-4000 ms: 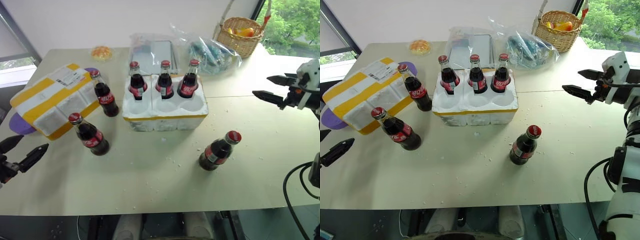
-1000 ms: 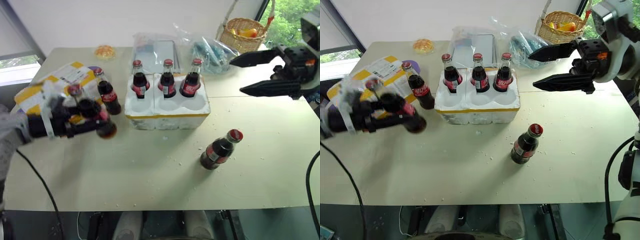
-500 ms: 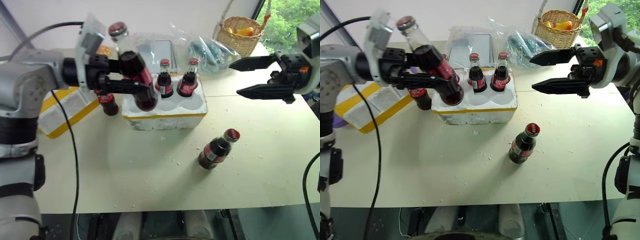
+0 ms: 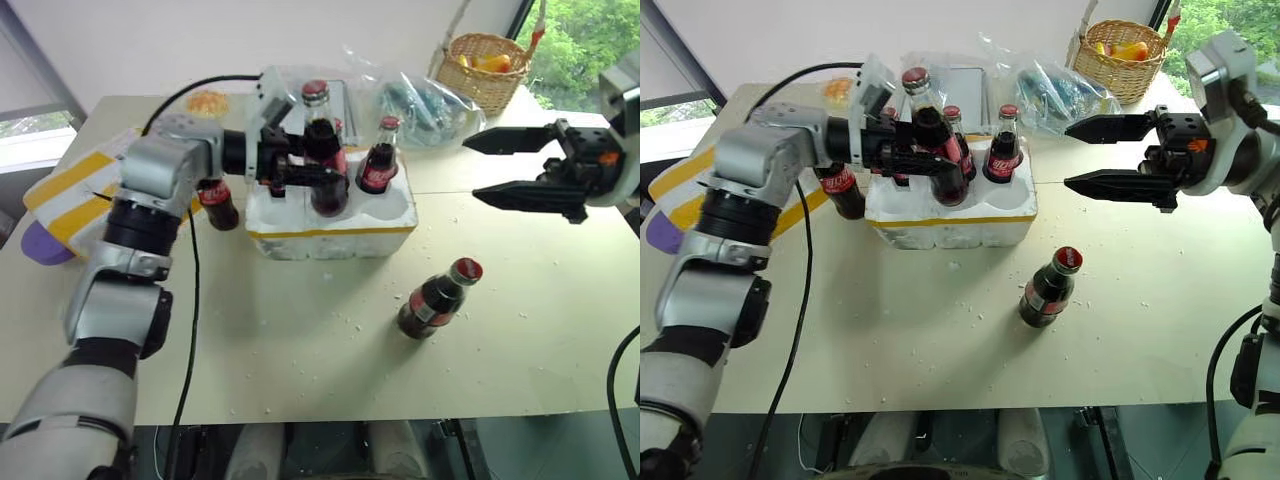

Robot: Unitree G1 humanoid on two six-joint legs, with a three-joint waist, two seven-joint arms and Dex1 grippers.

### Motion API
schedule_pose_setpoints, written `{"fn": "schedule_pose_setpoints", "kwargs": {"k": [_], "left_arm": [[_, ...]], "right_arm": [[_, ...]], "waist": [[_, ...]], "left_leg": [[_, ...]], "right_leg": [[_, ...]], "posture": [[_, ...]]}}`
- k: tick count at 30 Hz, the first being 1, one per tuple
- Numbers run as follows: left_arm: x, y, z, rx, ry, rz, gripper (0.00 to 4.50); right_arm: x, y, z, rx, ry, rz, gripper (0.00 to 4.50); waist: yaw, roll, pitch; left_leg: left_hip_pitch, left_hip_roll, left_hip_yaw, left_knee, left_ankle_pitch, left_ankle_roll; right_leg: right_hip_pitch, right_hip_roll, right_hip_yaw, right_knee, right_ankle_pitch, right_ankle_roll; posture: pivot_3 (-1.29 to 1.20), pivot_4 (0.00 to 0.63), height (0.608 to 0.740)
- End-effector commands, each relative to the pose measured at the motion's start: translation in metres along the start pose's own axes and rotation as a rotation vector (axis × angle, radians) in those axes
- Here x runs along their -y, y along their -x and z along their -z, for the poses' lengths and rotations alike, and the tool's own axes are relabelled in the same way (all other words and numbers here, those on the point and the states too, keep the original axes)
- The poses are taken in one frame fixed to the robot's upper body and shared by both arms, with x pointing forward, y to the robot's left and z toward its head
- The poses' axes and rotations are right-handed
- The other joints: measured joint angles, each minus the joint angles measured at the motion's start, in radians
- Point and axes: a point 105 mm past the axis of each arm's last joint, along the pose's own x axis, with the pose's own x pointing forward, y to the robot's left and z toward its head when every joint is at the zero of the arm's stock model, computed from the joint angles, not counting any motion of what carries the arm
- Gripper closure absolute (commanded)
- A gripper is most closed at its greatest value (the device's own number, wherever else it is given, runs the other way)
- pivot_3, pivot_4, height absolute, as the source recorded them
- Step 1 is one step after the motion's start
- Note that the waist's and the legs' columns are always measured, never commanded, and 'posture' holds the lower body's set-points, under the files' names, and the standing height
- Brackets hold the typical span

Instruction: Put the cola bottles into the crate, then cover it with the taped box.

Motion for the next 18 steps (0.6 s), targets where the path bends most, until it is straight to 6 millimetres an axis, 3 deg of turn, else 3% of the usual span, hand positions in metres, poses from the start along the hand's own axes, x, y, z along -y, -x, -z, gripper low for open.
{"fn": "schedule_pose_setpoints", "kwargs": {"k": [1,11,18], "left_arm": [[0.002,0.004,-0.036,0.069,-0.115,0.013,1.76],[0.015,0.001,-0.005,-0.062,-0.141,0.106,1.76],[0.013,-0.003,0.011,-0.115,-0.172,0.085,1.76]], "right_arm": [[-0.006,0.005,-0.015,0.016,0.063,0.013,0.00],[0.004,0.008,-0.005,-0.048,0.085,0.071,0.00],[0.012,0.007,0.000,-0.060,0.091,0.091,0.00]], "waist": [[-0.003,0.000,0.000],[-0.005,0.000,0.000],[-0.006,0.000,0.000]], "left_leg": [[0.000,0.000,0.000,0.000,0.000,0.000],[-0.005,0.000,0.000,0.000,0.000,0.000],[-0.006,0.000,0.000,0.000,0.000,0.000]], "right_leg": [[-0.001,0.000,0.000,0.000,0.000,0.000],[-0.005,0.000,0.000,0.001,0.001,0.001],[-0.006,0.000,0.000,0.001,0.001,0.001]], "posture": [[0.00,0.150,0.737],[0.00,0.150,0.737],[0.00,0.150,0.737]]}}
